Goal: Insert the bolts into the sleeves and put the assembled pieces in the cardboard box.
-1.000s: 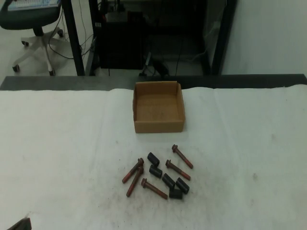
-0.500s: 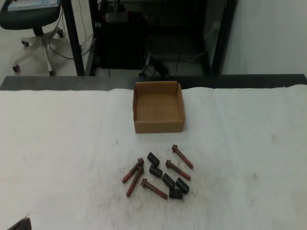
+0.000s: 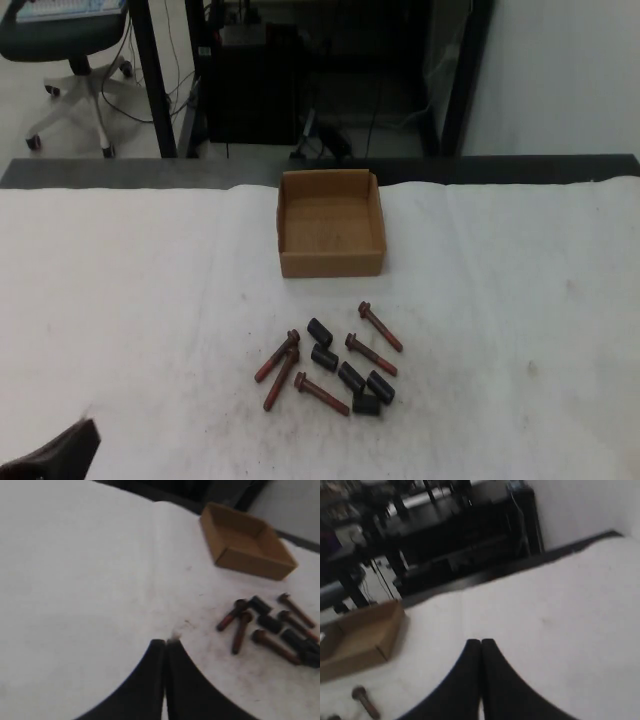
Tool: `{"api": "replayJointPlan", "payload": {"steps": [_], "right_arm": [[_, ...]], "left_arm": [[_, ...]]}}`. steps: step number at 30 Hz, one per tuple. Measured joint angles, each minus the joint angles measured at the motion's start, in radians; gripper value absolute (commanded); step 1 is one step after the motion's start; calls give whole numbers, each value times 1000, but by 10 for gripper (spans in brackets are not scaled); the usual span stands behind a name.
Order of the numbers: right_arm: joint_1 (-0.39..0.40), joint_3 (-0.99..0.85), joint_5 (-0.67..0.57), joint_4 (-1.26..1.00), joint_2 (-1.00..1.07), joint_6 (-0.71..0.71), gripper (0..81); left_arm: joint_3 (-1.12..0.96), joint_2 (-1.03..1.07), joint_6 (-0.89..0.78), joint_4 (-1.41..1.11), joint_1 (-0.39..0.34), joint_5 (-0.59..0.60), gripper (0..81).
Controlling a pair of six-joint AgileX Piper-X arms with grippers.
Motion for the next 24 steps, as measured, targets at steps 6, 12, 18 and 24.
{"api": "replayJointPlan", "payload": {"steps": [6,12,18,24], "right_arm": [[0,0,-22,-203,0,34,2],[0,0,-106,-331,0,233,2],[0,0,-212,-440,0,439,2],[0,0,-479,-463,0,502,2]], "left_arm": [[0,0,-18,-108,0,184,3],[0,0,-104,-196,0,333,3],[0,0,-195,-282,0,359,3],[0,0,-259,-375,0,359,3]]}}
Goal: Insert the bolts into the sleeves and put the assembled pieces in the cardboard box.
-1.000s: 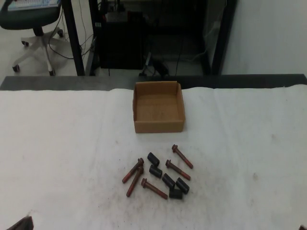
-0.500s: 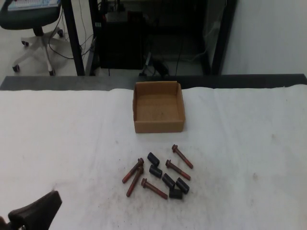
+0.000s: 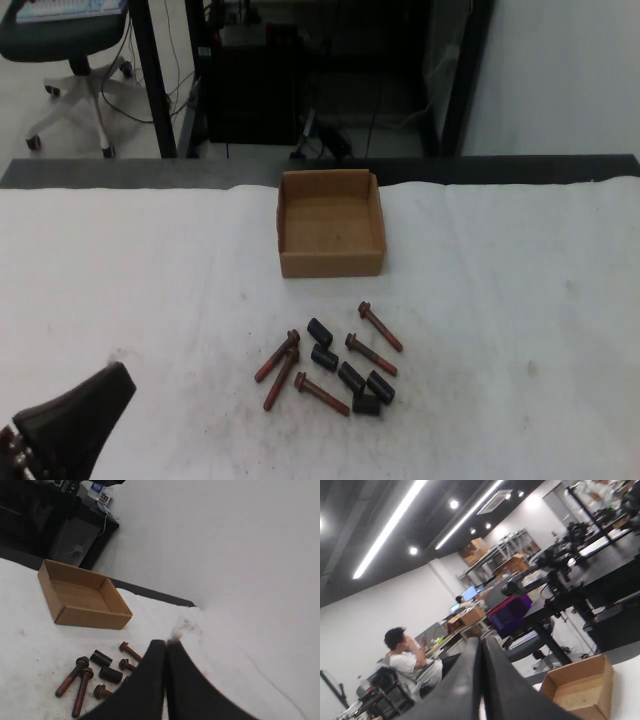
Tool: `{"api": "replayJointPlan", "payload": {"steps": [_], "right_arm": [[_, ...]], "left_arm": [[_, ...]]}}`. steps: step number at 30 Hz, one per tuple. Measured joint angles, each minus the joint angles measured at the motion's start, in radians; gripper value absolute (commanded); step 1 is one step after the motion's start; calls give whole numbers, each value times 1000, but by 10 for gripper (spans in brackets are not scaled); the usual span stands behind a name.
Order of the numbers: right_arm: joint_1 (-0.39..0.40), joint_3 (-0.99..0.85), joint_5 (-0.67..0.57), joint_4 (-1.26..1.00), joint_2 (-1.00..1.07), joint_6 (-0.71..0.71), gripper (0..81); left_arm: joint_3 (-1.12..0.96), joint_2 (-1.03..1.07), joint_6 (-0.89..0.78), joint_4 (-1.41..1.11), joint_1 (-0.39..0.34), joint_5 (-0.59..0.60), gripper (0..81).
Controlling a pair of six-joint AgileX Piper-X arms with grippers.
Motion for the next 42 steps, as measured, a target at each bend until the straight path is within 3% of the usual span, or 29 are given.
{"api": "replayJointPlan", "payload": {"steps": [7,10,11,15,22,26,29,33,34,38,42], "right_arm": [[0,0,-98,42,0,-29,2],[0,-37,-140,163,21,-156,2],[0,-89,-147,273,66,-283,2],[0,-155,-140,379,139,-398,2],[0,-401,-53,625,572,-674,2],[15,-497,19,676,726,-747,2],[43,-581,85,739,862,-803,2],[80,-649,132,799,992,-824,2],[88,-657,139,809,1011,-827,2],[109,-674,151,838,1057,-845,2],[114,-677,151,917,1062,-854,2]], "left_arm": [[0,0,-94,-35,0,-10,3],[0,0,-120,-35,0,-34,3],[0,0,-125,-35,0,-39,3],[0,0,-133,-35,0,-46,3],[0,-1,-114,-28,0,1,3],[-34,60,34,-18,0,8,3],[-173,236,249,59,0,12,3],[-311,443,413,146,0,-1,3],[-393,576,478,203,0,-17,3],[-611,848,599,359,-40,-187,3],[-801,1099,753,528,-141,-352,3]]}}
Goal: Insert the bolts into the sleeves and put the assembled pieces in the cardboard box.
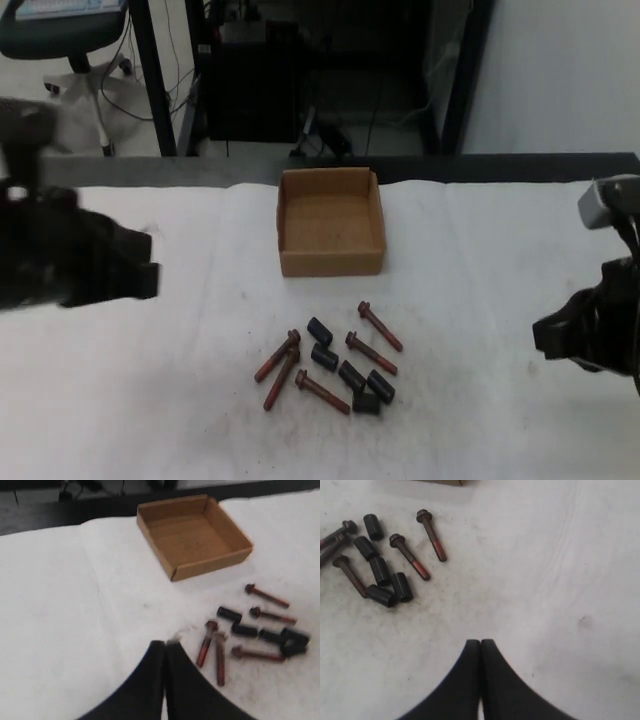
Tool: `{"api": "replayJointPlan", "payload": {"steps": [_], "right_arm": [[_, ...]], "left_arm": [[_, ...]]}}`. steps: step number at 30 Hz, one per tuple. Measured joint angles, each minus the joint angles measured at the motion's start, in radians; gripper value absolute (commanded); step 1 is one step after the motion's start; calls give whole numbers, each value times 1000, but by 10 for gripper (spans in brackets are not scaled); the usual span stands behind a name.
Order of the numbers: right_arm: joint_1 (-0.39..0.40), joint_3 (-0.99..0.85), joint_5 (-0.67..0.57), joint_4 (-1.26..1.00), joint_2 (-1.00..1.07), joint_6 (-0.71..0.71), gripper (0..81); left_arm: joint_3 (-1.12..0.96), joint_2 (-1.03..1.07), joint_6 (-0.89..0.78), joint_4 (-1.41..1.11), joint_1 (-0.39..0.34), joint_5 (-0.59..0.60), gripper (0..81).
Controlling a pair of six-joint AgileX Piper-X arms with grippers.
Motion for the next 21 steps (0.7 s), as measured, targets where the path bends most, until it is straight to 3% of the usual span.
{"api": "replayJointPlan", "payload": {"steps": [2,4,6,9,14,18,21], "right_arm": [[0,-1,0,16,2,0,2],[0,-1,-2,19,2,0,2],[0,-1,-18,16,4,0,2],[1,-10,-53,11,18,9,2],[27,-71,-100,27,57,27,12],[49,-131,-105,26,78,30,174],[57,-177,-105,26,90,30,301]], "left_arm": [[-43,53,35,34,-35,-20,3],[-167,224,122,119,-168,-49,3],[-221,305,150,145,-225,-53,3],[-287,405,165,183,-273,-43,3],[-354,516,174,205,-284,-38,3],[-385,546,157,200,-281,-38,8],[-399,553,132,195,-281,-38,75]]}}
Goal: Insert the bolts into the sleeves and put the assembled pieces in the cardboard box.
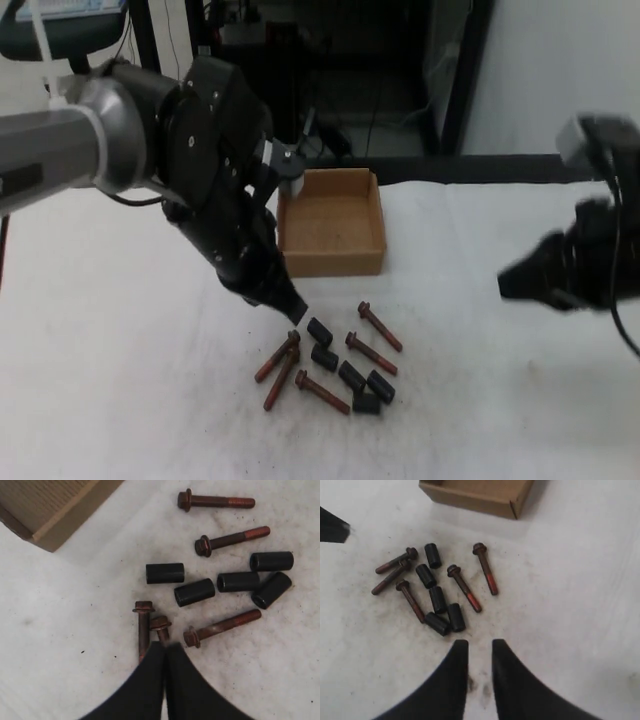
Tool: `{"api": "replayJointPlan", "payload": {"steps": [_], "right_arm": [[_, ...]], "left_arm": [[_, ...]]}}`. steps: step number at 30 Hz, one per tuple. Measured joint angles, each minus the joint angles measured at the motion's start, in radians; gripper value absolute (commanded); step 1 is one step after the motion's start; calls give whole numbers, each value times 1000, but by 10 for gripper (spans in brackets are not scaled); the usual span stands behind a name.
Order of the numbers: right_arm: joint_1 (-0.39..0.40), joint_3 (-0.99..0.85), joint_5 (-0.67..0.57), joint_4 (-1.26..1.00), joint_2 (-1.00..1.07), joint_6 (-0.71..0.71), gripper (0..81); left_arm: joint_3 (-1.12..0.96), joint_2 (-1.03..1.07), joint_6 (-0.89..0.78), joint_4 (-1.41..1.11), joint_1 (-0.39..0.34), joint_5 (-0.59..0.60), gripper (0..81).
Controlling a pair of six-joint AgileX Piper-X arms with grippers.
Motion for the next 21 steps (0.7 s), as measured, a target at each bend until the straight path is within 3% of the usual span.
{"api": "replayJointPlan", "payload": {"steps": [5,21], "right_arm": [[2,-67,3,0,16,0,277],[4,-104,46,-17,15,0,260]], "left_arm": [[-4,2,-9,0,0,1,188],[-5,153,8,42,-61,-120,195]]}}
